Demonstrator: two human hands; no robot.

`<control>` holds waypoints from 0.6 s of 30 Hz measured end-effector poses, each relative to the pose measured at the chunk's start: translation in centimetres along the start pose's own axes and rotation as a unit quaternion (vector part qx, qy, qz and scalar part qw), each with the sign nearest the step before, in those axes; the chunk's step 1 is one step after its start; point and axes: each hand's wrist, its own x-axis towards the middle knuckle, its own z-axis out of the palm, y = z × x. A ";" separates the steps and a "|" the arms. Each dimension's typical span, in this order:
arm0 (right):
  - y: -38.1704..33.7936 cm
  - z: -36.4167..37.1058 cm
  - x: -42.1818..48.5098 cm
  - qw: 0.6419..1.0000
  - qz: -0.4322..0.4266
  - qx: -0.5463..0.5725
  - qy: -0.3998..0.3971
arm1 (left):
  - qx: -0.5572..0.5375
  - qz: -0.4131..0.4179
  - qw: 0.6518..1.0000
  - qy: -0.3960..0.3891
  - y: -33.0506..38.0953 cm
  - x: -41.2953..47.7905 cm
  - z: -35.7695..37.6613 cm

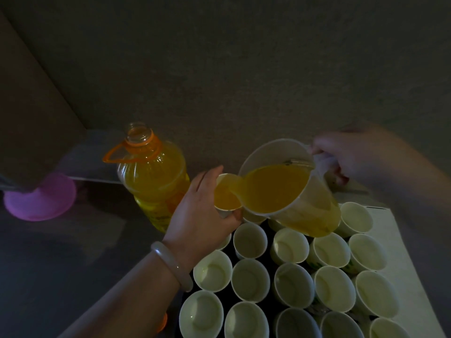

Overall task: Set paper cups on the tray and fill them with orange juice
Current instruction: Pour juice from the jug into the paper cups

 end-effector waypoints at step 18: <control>3.7 0.8 -1.1 0.944 0.113 0.277 0.137 | -0.009 -0.053 0.997 0.059 -0.4 2.2 0.4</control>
